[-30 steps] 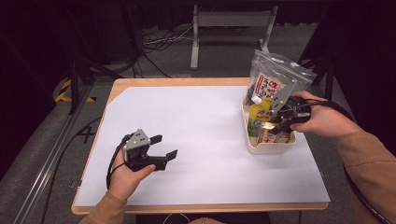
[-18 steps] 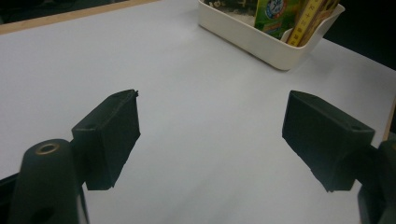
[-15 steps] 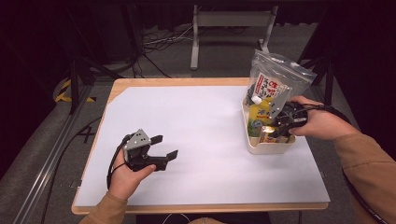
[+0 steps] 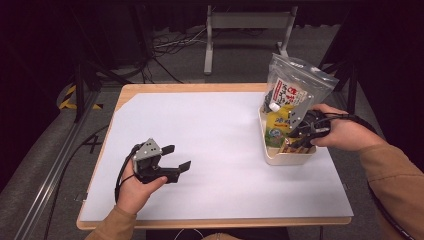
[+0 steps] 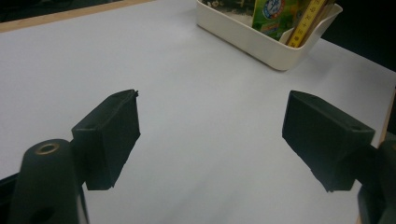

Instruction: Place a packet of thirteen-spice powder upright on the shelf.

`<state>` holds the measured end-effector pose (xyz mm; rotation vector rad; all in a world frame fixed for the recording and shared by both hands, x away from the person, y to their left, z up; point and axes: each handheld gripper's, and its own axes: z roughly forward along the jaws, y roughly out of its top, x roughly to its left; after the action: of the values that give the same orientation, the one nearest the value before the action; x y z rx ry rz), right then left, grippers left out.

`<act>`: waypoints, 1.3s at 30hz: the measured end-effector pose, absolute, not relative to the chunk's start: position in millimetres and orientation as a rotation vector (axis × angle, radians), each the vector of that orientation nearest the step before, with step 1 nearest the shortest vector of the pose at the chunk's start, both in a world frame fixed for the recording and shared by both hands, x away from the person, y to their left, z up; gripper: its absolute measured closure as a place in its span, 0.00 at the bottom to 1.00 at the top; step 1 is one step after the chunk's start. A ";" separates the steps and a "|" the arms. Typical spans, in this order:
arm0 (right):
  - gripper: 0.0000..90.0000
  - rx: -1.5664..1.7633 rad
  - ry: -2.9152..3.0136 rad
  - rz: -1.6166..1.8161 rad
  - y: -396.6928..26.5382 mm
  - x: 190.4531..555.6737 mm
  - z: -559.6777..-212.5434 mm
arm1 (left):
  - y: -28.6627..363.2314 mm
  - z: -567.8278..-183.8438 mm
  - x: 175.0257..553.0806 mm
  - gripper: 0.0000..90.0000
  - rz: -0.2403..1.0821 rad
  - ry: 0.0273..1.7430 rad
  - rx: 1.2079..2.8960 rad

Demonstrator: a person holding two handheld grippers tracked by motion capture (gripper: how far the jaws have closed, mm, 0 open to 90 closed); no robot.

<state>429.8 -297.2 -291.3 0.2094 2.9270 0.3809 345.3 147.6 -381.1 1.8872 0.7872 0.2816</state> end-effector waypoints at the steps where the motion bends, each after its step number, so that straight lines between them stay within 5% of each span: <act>1: 0.67 0.216 2.925 0.395 -297.6 429.1 -290.2 | 147.6 -381.0 345.3 0.22 0.282 0.787 1.888; 19: 0.49 0.366 2.671 0.879 -320.8 390.3 -272.1 | 170.1 -382.9 336.9 0.18 0.325 0.801 1.889; 39: 0.44 0.730 2.394 1.134 -375.2 335.8 -322.1 | 216.2 -397.2 318.8 0.17 0.383 0.856 1.839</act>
<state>335.8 -375.2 -322.1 0.7299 2.3944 1.1343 318.8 216.2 -397.2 1.8395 0.8563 0.3831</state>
